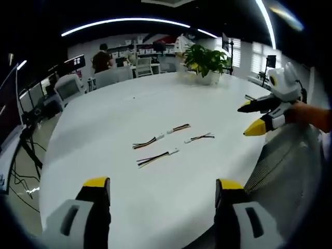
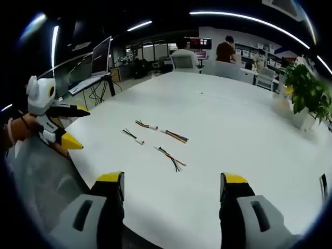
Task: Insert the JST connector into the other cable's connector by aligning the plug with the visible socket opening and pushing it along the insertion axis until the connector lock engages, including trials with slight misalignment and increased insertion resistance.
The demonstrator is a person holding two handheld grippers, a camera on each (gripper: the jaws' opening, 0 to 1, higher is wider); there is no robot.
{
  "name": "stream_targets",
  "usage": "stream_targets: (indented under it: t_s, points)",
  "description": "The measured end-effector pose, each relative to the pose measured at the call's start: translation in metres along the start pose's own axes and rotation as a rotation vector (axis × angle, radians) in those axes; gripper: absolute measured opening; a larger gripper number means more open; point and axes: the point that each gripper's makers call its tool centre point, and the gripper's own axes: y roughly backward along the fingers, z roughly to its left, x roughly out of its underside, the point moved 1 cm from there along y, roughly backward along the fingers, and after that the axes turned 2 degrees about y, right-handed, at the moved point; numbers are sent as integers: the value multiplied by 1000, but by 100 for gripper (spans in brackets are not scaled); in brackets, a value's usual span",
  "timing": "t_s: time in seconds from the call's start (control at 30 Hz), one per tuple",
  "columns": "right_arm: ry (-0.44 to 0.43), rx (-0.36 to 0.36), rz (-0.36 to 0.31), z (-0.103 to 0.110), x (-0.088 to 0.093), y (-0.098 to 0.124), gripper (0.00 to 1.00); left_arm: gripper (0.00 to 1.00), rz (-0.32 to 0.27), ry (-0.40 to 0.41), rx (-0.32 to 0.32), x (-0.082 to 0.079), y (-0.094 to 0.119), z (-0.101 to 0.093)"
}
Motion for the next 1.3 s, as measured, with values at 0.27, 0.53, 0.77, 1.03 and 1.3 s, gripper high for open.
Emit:
stream_targets:
  t_s: [0.27, 0.53, 0.77, 1.03, 1.3]
  points:
    - [-16, -11, -23, -5, -4, 3, 66, 78, -11, 44, -17, -2, 2, 5]
    - [-12, 28, -82, -23, -24, 15, 63, 78, -26, 13, -36, -9, 5, 8]
    - [-26, 19, -145, -28, -46, 23, 59, 77, -62, 13, -54, -23, 10, 19]
    - [-29, -37, -222, -26, -75, 18, 53, 73, -129, 85, -67, -43, 4, 37]
    - [149, -33, -214, -31, -95, 7, 44, 66, -161, 84, -57, -65, -8, 43]
